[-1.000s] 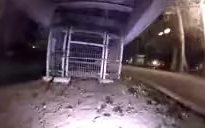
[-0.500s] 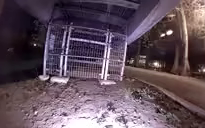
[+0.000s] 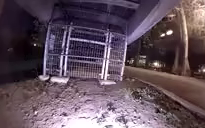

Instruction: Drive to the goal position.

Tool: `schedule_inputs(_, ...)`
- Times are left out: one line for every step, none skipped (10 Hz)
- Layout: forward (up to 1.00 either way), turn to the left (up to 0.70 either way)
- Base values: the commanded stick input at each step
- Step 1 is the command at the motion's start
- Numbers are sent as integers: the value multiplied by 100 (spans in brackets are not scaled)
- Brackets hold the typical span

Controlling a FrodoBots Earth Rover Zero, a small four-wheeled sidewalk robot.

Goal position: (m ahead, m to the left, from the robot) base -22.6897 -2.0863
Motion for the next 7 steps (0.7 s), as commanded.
schedule_inputs(0,19)
schedule_inputs(0,38)
schedule_inputs(0,45)
schedule_inputs(0,45)
schedule_inputs(0,45)
schedule_inputs(0,45)
schedule_inputs(0,41)
